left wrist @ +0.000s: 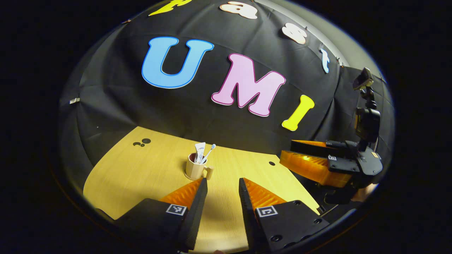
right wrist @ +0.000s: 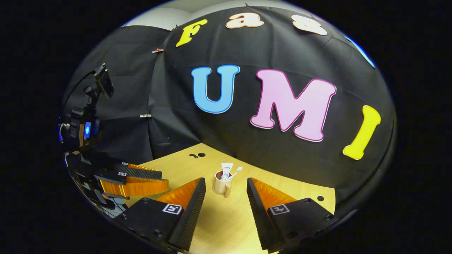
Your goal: Put the toothbrush and toothpaste on the desktop into the cup, then pick up the cup and place it on the coaster on the desktop.
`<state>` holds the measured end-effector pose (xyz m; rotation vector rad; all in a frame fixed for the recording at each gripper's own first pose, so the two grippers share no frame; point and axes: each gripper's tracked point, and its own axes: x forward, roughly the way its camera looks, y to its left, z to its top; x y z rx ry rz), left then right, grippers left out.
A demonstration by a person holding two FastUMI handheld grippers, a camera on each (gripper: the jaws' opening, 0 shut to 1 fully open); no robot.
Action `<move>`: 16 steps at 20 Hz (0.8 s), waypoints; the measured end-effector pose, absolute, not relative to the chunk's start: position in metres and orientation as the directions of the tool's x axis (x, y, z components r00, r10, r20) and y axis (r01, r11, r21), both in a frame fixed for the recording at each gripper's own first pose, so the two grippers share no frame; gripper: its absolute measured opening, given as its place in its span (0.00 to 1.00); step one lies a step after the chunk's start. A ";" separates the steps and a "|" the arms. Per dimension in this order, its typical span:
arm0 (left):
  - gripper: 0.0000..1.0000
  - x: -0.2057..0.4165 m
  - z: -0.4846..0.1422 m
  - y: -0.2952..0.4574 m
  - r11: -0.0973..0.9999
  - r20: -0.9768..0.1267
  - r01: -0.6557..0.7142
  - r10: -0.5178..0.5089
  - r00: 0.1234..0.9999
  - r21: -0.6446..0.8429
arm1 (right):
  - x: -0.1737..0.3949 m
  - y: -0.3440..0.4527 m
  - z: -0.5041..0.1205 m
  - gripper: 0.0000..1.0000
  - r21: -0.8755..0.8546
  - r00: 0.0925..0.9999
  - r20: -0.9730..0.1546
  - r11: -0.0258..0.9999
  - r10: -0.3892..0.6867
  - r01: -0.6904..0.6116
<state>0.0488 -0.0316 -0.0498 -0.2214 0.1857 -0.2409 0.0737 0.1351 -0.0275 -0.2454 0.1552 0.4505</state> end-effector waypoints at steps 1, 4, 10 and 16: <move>0.57 0.044 -0.046 -0.033 0.945 -0.145 0.225 -0.264 0.954 -0.239 | 0.066 0.135 -0.023 0.74 -0.205 0.896 -0.183 0.875 0.405 -0.438; 0.57 0.034 -0.041 -0.036 0.943 -0.128 0.245 -0.278 0.952 -0.226 | 0.051 0.128 -0.016 0.74 -0.211 0.907 -0.148 0.883 0.395 -0.419; 0.57 0.024 -0.047 -0.043 0.939 -0.138 0.263 -0.297 0.945 -0.221 | 0.030 0.129 -0.019 0.76 -0.187 0.914 -0.132 0.896 0.384 -0.403; 0.57 0.018 -0.047 -0.053 0.940 -0.141 0.282 -0.311 0.940 -0.195 | 0.027 0.131 -0.018 0.77 -0.195 0.914 -0.127 0.893 0.386 -0.405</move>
